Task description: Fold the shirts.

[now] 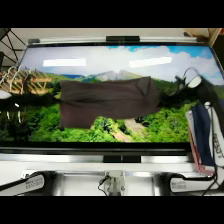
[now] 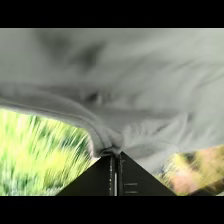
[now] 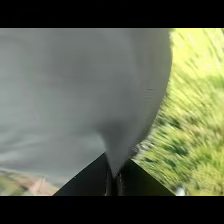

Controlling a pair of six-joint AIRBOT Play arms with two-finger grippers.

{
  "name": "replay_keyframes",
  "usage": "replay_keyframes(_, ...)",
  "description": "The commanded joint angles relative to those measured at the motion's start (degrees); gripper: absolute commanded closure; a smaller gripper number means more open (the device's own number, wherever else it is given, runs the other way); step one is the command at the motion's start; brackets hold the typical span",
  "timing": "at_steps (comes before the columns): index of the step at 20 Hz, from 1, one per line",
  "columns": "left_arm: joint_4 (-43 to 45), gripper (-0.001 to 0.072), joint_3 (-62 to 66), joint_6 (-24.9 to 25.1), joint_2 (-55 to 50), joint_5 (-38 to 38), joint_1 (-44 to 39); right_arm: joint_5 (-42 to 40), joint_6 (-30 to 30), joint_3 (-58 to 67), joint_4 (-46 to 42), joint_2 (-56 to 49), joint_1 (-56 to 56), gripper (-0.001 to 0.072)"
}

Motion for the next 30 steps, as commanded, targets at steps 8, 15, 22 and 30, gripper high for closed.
replay_keyframes(8,25.7,0.0678,62.9,-17.3,30.4,0.9,2.4,-9.7,-12.5,36.2,-13.5,44.3,0.3,0.0643)
replay_keyframes(15,30.9,0.0678,57.5,-21.1,38.5,-12.0,2.4,4.0,-6.7,36.2,-21.8,51.9,0.3,0.0642)
replay_keyframes(22,32.3,0.0678,34.3,-18.8,33.9,-20.6,2.4,24.8,-0.4,29.8,-24.7,36.7,0.3,0.0642)
replay_keyframes(30,29.3,0.0678,10.5,-18.5,6.0,5.2,-10.0,-7.9,3.0,7.9,-14.0,6.8,0.7,0.0642)
